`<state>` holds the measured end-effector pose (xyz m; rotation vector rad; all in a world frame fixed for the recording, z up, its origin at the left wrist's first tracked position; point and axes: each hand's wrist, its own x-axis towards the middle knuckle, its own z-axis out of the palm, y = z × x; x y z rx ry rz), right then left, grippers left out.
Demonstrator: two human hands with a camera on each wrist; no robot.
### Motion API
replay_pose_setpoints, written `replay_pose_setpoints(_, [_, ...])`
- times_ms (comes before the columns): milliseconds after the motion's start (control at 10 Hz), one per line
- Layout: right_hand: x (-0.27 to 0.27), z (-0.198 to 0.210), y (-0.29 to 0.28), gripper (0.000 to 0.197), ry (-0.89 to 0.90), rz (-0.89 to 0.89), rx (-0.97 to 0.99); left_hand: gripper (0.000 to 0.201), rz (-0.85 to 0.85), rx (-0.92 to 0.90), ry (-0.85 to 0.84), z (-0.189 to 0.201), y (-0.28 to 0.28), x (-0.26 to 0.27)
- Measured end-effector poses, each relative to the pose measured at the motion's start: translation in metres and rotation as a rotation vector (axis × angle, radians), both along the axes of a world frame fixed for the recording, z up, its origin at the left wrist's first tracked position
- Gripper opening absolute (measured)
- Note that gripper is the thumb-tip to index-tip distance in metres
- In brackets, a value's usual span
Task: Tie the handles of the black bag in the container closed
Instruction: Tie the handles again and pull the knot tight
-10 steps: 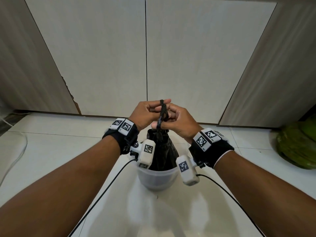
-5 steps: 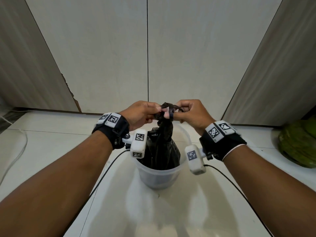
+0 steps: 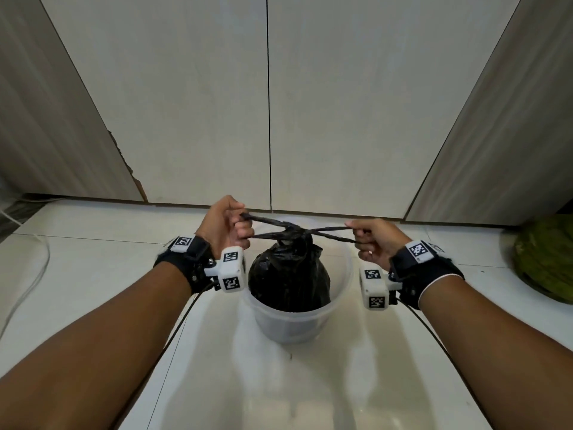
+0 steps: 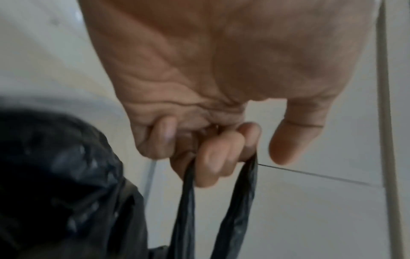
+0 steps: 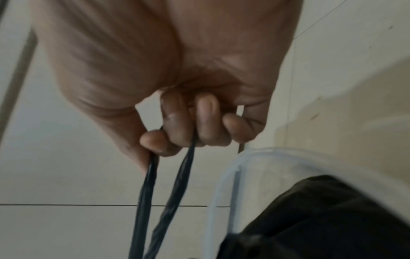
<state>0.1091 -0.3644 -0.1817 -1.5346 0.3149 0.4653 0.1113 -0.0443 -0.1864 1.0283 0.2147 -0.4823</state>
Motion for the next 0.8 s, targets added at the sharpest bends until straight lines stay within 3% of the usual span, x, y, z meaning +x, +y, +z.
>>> replay_pose_setpoints(100, [0.003, -0.005, -0.003, 0.045, 0.012, -0.006, -0.022, 0.034, 0.075, 0.216, 0.063, -0.011, 0.001, 0.007])
replay_pose_setpoints(400, [0.01, -0.012, -0.019, 0.045, 0.019, 0.004, -0.077, 0.037, 0.155, 0.335, 0.092, -0.013, -0.003, 0.007])
replay_pose_setpoints(600, [0.008, 0.004, -0.01, 0.035, -0.096, 0.043, -0.179, 0.033, 0.165, 0.416, -0.039, -0.003, 0.001, 0.0])
replay_pose_setpoints(700, [0.006, 0.02, -0.012, 0.024, -0.243, 0.074, -0.24, 0.028, 0.078, 0.549, -0.206, 0.016, 0.007, -0.005])
replay_pose_setpoints(800, [-0.002, 0.036, -0.033, 0.016, -0.379, 0.056, -0.381, 0.017, 0.105, 0.759, -0.313, 0.037, 0.028, -0.013])
